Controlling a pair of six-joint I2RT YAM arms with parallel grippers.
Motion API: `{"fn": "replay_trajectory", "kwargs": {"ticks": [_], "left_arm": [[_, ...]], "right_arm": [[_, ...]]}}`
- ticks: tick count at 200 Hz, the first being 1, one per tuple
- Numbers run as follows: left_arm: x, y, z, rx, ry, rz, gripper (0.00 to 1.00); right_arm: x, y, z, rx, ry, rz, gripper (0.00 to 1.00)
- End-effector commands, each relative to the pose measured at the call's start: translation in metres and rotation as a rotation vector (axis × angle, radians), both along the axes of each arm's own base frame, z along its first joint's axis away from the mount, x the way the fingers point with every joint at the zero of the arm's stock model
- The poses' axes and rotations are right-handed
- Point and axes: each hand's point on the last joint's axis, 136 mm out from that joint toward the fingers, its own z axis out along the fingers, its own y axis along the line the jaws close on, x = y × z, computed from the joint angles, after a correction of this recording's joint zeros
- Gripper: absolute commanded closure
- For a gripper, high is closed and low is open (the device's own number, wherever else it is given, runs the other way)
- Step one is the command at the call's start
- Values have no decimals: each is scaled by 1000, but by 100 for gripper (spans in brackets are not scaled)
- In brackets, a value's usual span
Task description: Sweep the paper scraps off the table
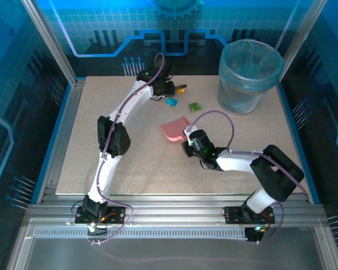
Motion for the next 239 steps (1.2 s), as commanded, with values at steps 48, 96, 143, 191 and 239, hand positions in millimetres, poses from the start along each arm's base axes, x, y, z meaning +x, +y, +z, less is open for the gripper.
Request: {"fn": "replay_trajectory", "kwargs": {"ticks": [48, 96, 143, 191, 239], "left_arm": [[-46, 27, 32, -35, 5, 79, 100], [-77, 27, 38, -84, 37, 76, 100], [-115, 27, 40, -131, 69, 77, 100], [-158, 27, 37, -201, 102, 71, 100], [-180, 36, 55, -235, 69, 80, 100]], "right_arm": [[4, 11, 5, 34, 13, 25, 100], [4, 14, 3, 32, 24, 35, 100], [3, 20, -1, 41, 47, 64, 100], [2, 27, -7, 34, 71, 91, 100], [-1, 38, -10, 25, 81, 128, 100]]}}
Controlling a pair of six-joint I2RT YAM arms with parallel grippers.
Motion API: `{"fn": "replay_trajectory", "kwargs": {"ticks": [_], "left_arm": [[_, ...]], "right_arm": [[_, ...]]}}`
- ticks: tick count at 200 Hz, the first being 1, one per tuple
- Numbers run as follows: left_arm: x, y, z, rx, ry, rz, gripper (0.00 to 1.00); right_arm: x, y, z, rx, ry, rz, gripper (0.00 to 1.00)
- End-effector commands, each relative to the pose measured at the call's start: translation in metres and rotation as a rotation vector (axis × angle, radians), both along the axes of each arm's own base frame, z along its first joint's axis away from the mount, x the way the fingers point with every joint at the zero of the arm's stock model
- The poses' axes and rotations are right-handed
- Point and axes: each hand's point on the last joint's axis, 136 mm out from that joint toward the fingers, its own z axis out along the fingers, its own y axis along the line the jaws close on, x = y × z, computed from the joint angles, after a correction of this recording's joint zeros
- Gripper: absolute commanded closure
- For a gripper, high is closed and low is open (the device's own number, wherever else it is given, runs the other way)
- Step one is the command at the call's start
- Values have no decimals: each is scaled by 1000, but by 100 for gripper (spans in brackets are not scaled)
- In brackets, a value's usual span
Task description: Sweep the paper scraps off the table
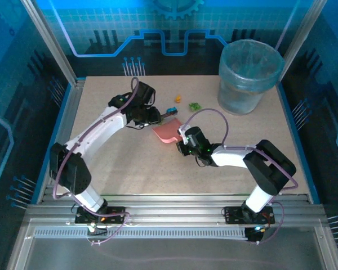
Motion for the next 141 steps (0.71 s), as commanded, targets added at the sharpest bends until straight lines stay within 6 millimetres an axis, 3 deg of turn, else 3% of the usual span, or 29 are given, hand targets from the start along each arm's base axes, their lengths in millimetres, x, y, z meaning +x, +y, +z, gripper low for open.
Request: {"fn": "replay_trajectory", "kwargs": {"ticks": [1, 33, 74, 141], "left_arm": [[-4, -1, 28, -65, -71, 15, 100], [-3, 5, 49, -83, -127, 31, 100], [7, 15, 50, -87, -125, 70, 100], [-10, -19, 36, -244, -6, -22, 100]], "right_arm": [[-4, 12, -1, 4, 14, 45, 100], [-7, 9, -8, -20, 40, 46, 100], [-9, 10, -8, -19, 47, 58, 100], [-9, 7, -7, -27, 49, 46, 100]]}}
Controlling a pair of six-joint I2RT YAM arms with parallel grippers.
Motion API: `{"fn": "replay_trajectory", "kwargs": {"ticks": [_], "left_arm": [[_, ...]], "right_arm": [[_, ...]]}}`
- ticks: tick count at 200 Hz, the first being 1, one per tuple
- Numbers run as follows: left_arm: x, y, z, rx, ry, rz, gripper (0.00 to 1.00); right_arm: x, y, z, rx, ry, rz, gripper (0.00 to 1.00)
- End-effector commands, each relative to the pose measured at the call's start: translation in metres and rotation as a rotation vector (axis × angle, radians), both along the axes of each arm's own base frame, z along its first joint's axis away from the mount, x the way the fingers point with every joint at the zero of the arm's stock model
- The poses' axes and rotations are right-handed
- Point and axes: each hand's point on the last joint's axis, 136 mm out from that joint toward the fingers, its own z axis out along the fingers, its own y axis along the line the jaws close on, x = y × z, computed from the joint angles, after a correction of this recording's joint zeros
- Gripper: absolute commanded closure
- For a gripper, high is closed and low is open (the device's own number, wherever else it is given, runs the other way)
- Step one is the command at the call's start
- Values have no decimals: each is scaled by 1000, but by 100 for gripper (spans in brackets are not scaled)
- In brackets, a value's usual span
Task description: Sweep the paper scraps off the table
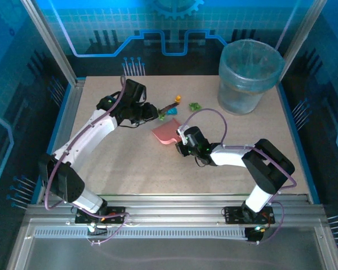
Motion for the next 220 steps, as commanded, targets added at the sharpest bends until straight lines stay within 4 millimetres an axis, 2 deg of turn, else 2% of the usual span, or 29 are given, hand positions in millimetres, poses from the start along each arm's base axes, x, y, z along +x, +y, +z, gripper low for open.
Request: {"fn": "replay_trajectory", "kwargs": {"ticks": [1, 34, 52, 121, 166, 220], "left_arm": [[-7, -20, 0, -94, 33, -54, 100], [-22, -31, -14, -76, 75, -107, 100], [-28, -35, -16, -80, 89, -133, 100], [-46, -40, 3, -91, 89, -209, 100], [-55, -32, 5, -52, 101, -233, 100], [-70, -7, -3, 38, 126, -223, 100]], "right_arm": [[-7, 5, -3, -15, 26, 26, 100], [-6, 3, -4, -18, 33, 15, 100], [-4, 0, -6, -16, 41, 0, 100], [-1, -7, -12, 5, 74, -32, 100], [2, -12, -13, 22, 90, -51, 100], [4, -16, -16, 36, 105, -67, 100]]}}
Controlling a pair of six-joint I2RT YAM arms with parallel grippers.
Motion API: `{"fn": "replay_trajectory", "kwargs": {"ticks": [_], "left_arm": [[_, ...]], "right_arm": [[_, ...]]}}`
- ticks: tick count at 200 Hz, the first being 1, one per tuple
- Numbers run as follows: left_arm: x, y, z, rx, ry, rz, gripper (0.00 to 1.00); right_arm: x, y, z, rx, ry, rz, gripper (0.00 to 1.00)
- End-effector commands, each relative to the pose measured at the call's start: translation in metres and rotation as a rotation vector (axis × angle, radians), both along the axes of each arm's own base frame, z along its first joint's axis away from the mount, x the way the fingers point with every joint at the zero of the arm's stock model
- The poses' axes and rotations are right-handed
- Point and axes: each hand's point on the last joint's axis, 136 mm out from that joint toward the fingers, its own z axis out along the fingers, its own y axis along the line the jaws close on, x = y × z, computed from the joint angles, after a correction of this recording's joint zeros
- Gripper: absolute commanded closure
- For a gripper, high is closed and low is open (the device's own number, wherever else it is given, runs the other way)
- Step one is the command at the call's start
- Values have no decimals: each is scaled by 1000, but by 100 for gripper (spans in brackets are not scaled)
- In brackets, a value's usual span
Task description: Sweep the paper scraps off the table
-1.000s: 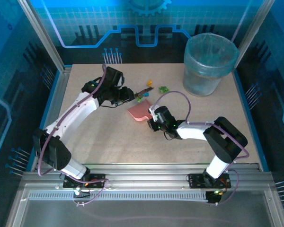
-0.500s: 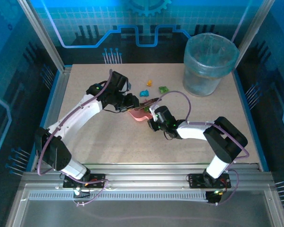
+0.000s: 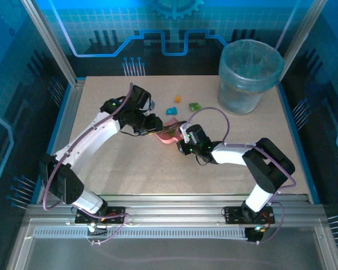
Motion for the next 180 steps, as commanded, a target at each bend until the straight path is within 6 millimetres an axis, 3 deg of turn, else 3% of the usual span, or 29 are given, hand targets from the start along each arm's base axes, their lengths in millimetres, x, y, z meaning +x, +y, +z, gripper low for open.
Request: {"fn": "replay_trajectory", "kwargs": {"ticks": [1, 68, 145, 180], "left_arm": [[-17, 15, 13, 30, -15, -30, 100], [-20, 47, 21, 80, -46, 38, 100], [-27, 62, 9, 98, -35, 84, 100], [-23, 52, 10, 18, -43, 87, 100]], "right_arm": [[-2, -10, -14, -11, 58, -34, 100], [-2, -11, -15, -2, 62, -37, 100], [-2, -11, -12, 5, 59, -37, 100], [-2, -10, -12, 7, 59, -32, 100]]}}
